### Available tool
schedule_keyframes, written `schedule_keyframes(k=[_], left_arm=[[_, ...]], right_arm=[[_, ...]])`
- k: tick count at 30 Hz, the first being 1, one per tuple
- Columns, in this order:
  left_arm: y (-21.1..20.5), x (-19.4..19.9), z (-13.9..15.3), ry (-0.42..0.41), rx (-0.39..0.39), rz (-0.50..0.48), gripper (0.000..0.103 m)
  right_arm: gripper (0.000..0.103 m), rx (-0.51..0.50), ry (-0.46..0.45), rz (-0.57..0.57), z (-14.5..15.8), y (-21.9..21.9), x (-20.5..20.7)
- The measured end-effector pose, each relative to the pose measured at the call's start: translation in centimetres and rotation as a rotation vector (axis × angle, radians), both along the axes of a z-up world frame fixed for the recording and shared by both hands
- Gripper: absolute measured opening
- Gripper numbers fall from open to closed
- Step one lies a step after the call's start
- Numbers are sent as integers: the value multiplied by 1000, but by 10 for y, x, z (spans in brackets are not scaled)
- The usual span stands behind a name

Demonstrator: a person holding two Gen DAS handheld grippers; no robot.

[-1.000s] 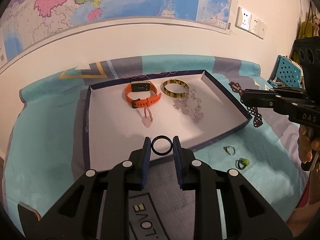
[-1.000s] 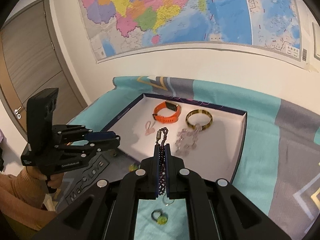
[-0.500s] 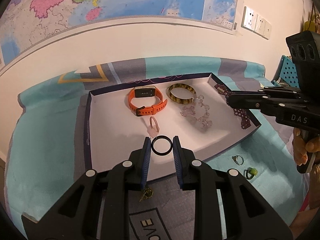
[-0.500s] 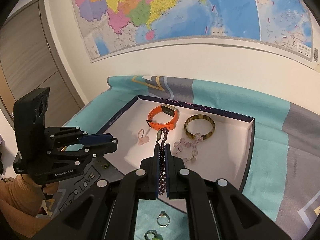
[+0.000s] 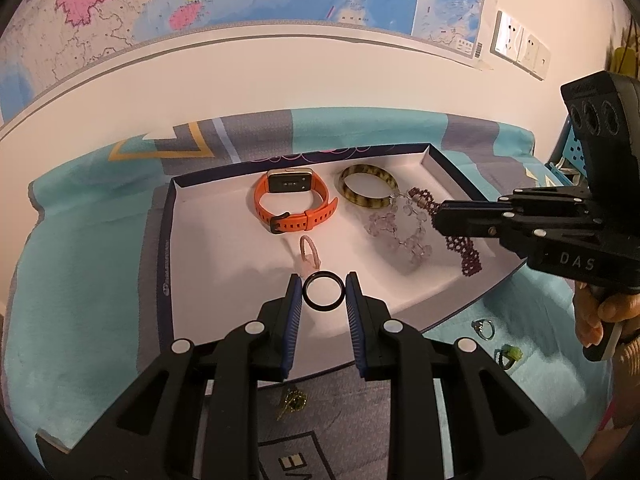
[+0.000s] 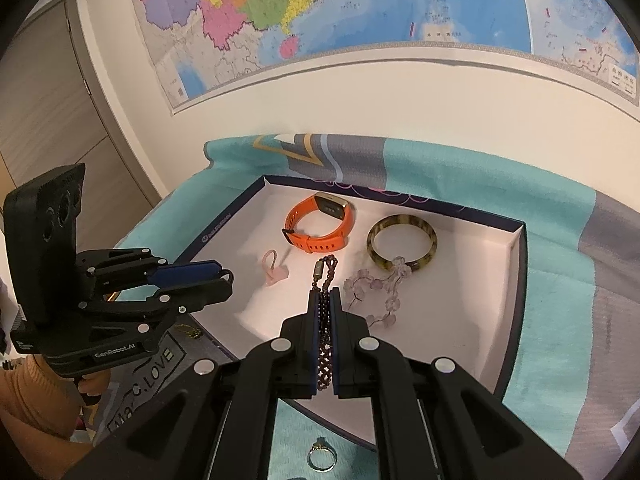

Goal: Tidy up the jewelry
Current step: 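Carry the black ring with left tool while right tool carries the beaded bracelet into the box, then open right gripper to release the beaded bracelet while left gripper drops the black ring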

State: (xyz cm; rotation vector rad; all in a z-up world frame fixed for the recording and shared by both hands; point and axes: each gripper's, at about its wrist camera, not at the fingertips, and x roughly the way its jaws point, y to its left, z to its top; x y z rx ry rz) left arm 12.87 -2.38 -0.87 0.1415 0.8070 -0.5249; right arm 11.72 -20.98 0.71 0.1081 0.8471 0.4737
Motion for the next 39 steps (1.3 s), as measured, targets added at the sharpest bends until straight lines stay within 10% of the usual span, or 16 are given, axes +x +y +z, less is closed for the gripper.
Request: schedule_keyframes(k=[39], left_arm=[[-8,24,-33,78,24,19,29]], right_arm=[[8,-49,51,-12,-25,12,16]])
